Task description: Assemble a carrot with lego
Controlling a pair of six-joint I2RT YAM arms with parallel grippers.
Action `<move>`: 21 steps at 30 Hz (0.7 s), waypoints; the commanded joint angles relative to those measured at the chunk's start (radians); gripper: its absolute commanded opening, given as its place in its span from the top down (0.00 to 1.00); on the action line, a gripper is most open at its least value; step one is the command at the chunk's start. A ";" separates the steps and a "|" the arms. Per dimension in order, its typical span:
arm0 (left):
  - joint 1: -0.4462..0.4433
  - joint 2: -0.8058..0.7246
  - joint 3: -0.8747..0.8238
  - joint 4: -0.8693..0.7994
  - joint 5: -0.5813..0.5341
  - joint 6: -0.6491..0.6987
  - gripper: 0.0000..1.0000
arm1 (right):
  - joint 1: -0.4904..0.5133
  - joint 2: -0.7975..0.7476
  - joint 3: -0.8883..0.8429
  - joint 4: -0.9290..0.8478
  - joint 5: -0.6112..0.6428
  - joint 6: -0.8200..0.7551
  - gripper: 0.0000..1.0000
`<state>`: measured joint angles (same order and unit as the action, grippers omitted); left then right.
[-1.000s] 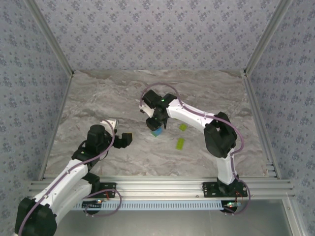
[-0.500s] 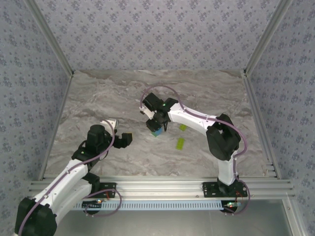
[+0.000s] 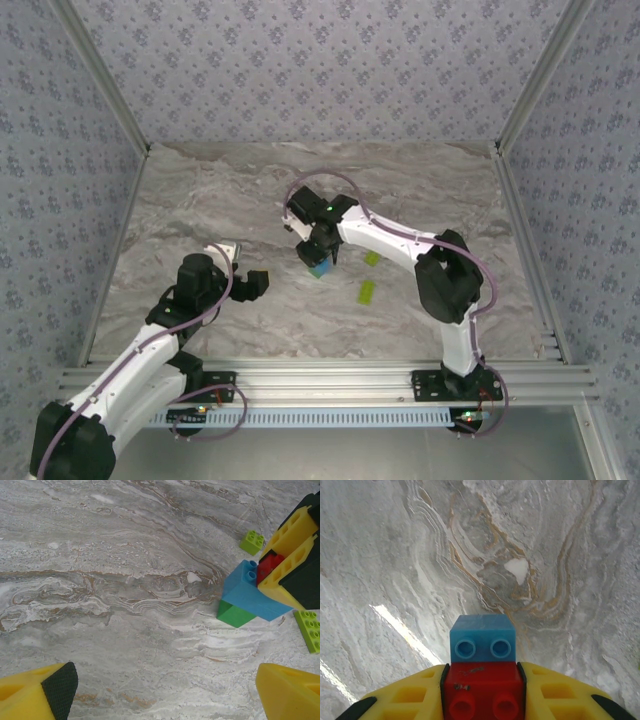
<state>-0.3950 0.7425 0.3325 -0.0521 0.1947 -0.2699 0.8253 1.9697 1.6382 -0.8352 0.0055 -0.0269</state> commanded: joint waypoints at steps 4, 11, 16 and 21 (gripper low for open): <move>-0.008 0.001 0.048 0.021 0.009 0.015 0.07 | -0.011 -0.010 0.104 -0.089 0.027 0.010 0.73; -0.008 -0.002 0.048 0.022 0.009 0.015 0.07 | -0.002 -0.073 0.016 0.038 0.040 0.019 0.72; -0.008 -0.003 0.048 0.021 0.010 0.015 0.07 | -0.002 -0.067 -0.023 0.072 0.038 0.019 0.73; -0.008 -0.004 0.047 0.021 0.009 0.015 0.07 | -0.002 -0.060 -0.061 0.119 0.015 0.025 0.72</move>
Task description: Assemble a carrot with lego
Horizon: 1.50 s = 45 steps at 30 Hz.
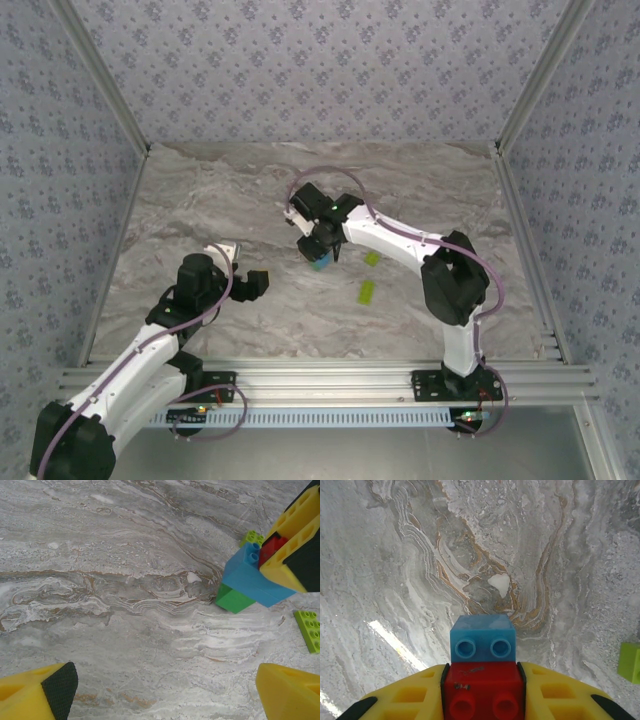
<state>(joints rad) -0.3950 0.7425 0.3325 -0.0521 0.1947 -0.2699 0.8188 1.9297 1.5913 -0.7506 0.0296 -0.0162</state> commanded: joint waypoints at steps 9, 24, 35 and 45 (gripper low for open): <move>-0.007 0.000 0.048 0.021 0.008 0.015 0.07 | 0.008 -0.009 -0.041 0.042 -0.018 0.012 0.69; -0.008 0.000 0.048 0.022 0.008 0.014 0.07 | 0.010 -0.006 -0.012 0.008 -0.006 0.009 0.37; -0.008 0.001 0.049 0.021 0.009 0.015 0.07 | 0.008 -0.135 0.032 -0.018 0.144 0.128 0.29; -0.010 -0.003 0.048 0.021 0.009 0.015 0.07 | -0.028 -0.348 -0.181 -0.172 0.377 0.681 0.29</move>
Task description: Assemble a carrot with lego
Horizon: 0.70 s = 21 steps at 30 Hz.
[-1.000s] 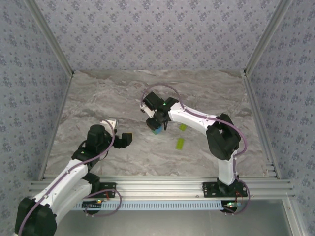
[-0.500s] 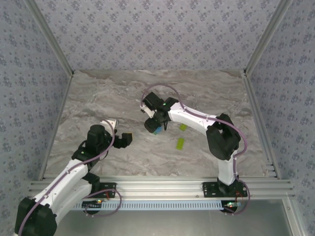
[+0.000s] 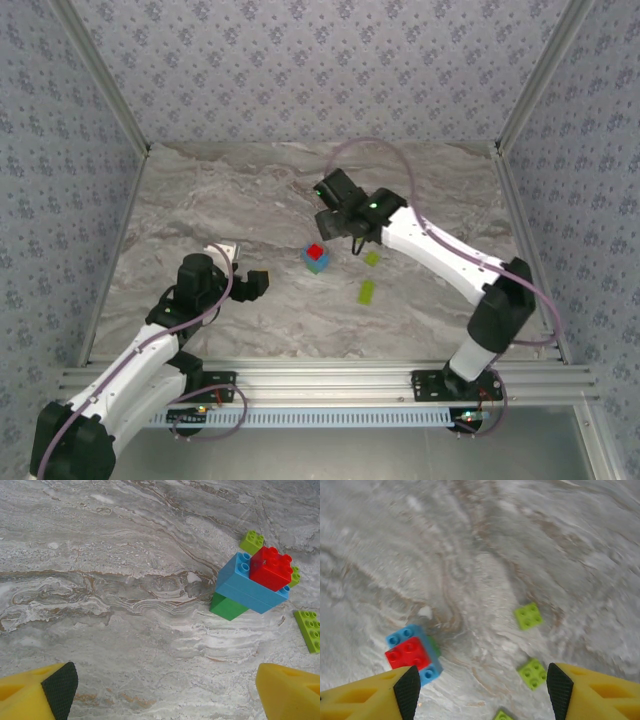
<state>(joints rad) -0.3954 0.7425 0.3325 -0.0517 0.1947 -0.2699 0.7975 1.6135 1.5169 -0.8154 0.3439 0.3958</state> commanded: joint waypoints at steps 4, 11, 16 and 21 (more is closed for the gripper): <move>-0.009 -0.009 0.046 0.020 0.009 0.015 0.07 | 0.041 -0.101 -0.359 0.005 0.031 0.474 0.29; -0.011 -0.008 0.045 0.023 0.013 0.015 0.07 | 0.100 -0.084 -0.528 0.079 0.039 0.628 0.30; -0.010 -0.008 0.045 0.023 0.011 0.015 0.07 | 0.086 -0.066 -0.572 0.144 0.008 0.613 0.31; -0.010 -0.003 0.046 0.023 0.011 0.015 0.07 | 0.068 -0.025 -0.598 0.203 -0.029 0.606 0.32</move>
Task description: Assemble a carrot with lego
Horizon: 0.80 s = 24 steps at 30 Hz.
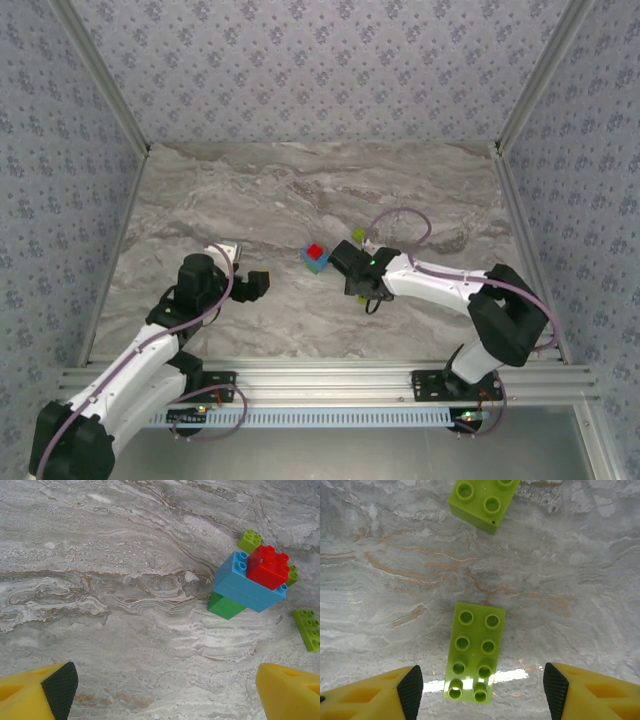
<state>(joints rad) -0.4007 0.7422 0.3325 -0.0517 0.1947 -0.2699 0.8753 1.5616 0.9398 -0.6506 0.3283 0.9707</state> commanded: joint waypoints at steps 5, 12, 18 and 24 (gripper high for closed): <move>-0.006 -0.001 0.048 0.023 0.011 0.015 0.07 | -0.034 0.049 -0.052 0.095 -0.044 0.040 0.34; -0.006 0.002 0.048 0.023 0.010 0.015 0.07 | -0.058 0.075 -0.076 0.157 -0.093 0.033 0.38; -0.006 0.000 0.048 0.023 0.009 0.015 0.07 | -0.057 0.105 -0.078 0.187 -0.117 0.030 0.48; -0.006 0.000 0.048 0.021 0.010 0.015 0.07 | -0.050 0.106 -0.089 0.192 -0.124 0.040 0.61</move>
<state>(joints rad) -0.4007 0.7425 0.3325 -0.0517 0.1947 -0.2699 0.8165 1.6344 0.8749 -0.5236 0.2569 0.9848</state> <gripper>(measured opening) 0.933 0.397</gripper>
